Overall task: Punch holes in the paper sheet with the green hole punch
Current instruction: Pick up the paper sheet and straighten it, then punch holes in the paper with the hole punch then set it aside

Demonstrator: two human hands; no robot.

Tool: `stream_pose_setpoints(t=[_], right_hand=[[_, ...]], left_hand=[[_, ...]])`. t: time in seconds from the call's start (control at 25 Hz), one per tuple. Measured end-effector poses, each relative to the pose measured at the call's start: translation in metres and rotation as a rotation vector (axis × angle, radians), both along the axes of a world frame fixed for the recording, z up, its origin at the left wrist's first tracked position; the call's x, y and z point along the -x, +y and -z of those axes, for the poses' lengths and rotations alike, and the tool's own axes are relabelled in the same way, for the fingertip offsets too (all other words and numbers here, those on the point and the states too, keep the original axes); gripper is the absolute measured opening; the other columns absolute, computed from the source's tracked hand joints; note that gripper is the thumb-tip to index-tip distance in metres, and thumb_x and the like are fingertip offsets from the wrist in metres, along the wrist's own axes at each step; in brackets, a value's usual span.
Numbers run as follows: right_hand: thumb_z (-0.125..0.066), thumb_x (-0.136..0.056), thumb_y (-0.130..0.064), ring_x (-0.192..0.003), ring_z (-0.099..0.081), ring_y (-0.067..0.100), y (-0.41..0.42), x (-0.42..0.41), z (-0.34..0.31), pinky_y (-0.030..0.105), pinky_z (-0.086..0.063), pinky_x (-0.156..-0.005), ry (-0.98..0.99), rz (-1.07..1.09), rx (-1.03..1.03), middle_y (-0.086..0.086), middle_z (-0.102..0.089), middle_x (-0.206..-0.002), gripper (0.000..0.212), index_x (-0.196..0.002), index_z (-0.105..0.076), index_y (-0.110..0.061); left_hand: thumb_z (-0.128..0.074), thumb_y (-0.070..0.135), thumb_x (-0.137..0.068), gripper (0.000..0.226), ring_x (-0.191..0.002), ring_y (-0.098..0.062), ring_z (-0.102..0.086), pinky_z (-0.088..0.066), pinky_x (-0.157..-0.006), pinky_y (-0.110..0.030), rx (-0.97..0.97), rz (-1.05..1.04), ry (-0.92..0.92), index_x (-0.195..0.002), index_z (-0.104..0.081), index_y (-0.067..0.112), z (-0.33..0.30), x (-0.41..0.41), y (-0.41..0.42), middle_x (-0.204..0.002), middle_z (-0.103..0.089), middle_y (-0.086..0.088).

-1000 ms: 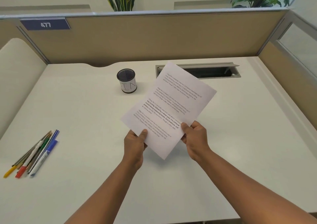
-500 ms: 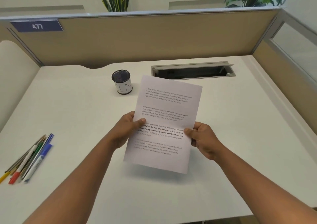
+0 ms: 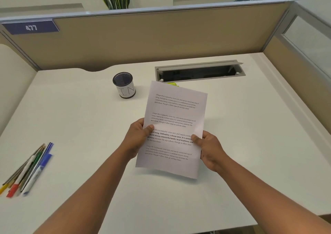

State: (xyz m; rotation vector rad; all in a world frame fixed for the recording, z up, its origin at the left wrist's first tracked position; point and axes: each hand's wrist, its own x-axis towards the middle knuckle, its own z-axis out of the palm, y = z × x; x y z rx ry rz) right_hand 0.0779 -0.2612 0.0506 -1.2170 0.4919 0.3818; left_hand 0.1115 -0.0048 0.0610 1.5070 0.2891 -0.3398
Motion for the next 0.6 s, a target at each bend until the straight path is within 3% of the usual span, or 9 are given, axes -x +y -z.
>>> stream_pose_setpoints(t=[0.12,0.24,0.32,0.44,0.6], right_hand=[[-0.060,-0.100,-0.008,-0.093,-0.077,0.028,-0.003,-0.001,0.005,0.045,-0.063,-0.074,-0.015,0.032,0.105,0.008,-0.080,-0.104,0.016,-0.113,-0.069,-0.012],[-0.062,-0.099,-0.010,-0.081,-0.078,0.018,-0.006,0.001,0.010,0.026,-0.057,-0.053,-0.070,0.071,0.197,0.001,-0.081,-0.096,0.015,-0.109,-0.071,-0.018],[-0.063,-0.099,-0.010,-0.082,-0.078,0.017,-0.010,0.002,0.014,0.026,-0.058,-0.056,-0.070,0.105,0.224,-0.001,-0.081,-0.096,0.015,-0.107,-0.071,-0.020],[-0.063,-0.099,-0.009,-0.090,-0.078,0.023,-0.020,0.000,0.021,0.042,-0.062,-0.076,0.006,0.218,0.172,0.001,-0.081,-0.099,0.013,-0.104,-0.072,-0.016],[-0.062,-0.099,-0.007,-0.085,-0.078,0.019,-0.035,-0.004,0.025,0.035,-0.062,-0.064,0.072,0.385,0.086,-0.003,-0.081,-0.093,0.012,-0.103,-0.071,-0.015]], left_hand=[[-0.057,0.011,-0.101,0.019,-0.090,-0.030,-0.077,-0.062,-0.072,-0.041,-0.067,0.020,0.035,-0.111,-0.071,0.019,0.002,-0.009,-0.008,-0.101,-0.080,-0.006],[-0.058,0.011,-0.100,0.017,-0.089,-0.028,-0.077,-0.062,-0.076,-0.043,-0.141,0.072,0.066,-0.108,-0.071,0.019,0.003,-0.021,-0.015,-0.097,-0.081,-0.003],[-0.061,0.013,-0.098,0.015,-0.087,-0.026,-0.078,-0.063,-0.078,-0.044,-0.182,0.120,0.081,-0.109,-0.069,0.017,0.005,-0.032,-0.020,-0.096,-0.081,-0.002],[-0.067,0.024,-0.093,0.019,-0.083,-0.022,-0.076,-0.060,-0.075,-0.037,-0.272,0.122,0.050,-0.111,-0.066,0.017,0.004,-0.051,-0.029,-0.091,-0.079,-0.002],[-0.068,0.032,-0.092,0.025,-0.092,-0.016,-0.065,-0.050,-0.078,-0.033,-0.576,0.107,-0.145,-0.114,-0.064,0.021,0.002,-0.082,-0.041,-0.100,-0.069,0.003]])
